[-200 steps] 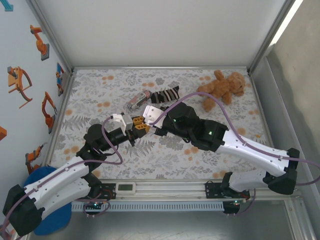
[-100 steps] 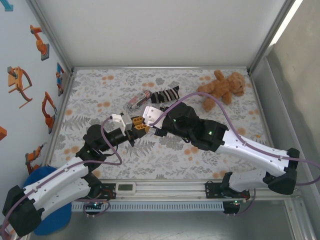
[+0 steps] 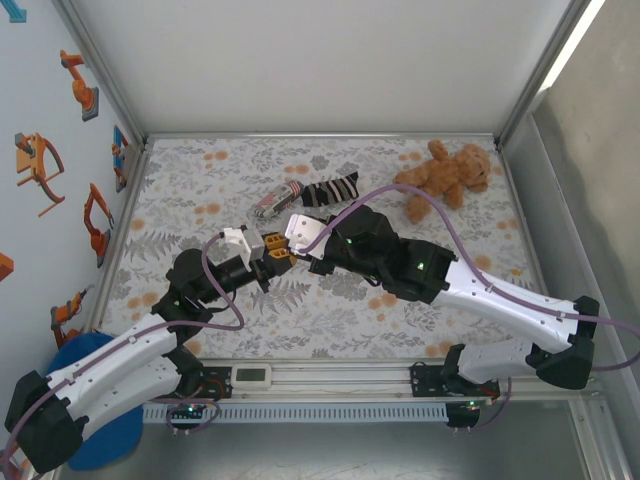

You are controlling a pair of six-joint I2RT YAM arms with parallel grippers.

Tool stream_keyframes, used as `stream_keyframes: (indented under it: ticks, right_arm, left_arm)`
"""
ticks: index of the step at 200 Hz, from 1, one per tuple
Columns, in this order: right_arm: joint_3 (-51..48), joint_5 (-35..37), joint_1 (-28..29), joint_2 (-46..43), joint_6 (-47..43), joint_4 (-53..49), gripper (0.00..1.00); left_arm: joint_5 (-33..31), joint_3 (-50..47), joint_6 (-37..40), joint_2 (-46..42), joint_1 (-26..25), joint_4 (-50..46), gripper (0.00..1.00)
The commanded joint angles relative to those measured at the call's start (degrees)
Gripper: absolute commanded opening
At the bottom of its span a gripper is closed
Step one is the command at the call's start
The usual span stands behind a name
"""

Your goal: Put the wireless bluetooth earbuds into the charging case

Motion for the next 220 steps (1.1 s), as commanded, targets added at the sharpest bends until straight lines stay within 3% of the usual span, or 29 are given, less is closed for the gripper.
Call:
stream_keyframes:
  ticks: [1,70,102,123,182,220]
  right_arm:
    - [1.6,0.9,-0.2,-1.3,1.1,0.2,0.35]
    - [5.0,3.2,-1.3,-5.5,7.8,-0.6,0.71]
    - [2.4,-1.8,-7.7,-9.7,15.3,-0.5,0.91]
    - [0.1,-6.4,-13.0,-12.1,20.6,-0.7,0.99]
    - [-5.4,-31.7,-29.5,-13.8,36.5,1.1,1.0]
    - [-8.9,-43.4,-32.4,-13.0,42.8,5.6,1.0]
  left_arm:
    - [0.0,1.5,0.3,-0.4,-0.3,0.9,0.0]
    - [0.2,1.7,0.3,0.5,-0.5,1.3,0.0]
    - [0.4,1.7,0.0,0.8,-0.6,2.1,0.0]
    - [0.7,1.6,-0.5,1.2,-0.6,3.2,0.0]
    - [1.5,1.6,-2.0,2.6,-0.7,6.3,0.0]
    - [1.6,1.2,-2.9,3.0,-0.7,8.4,0.0]
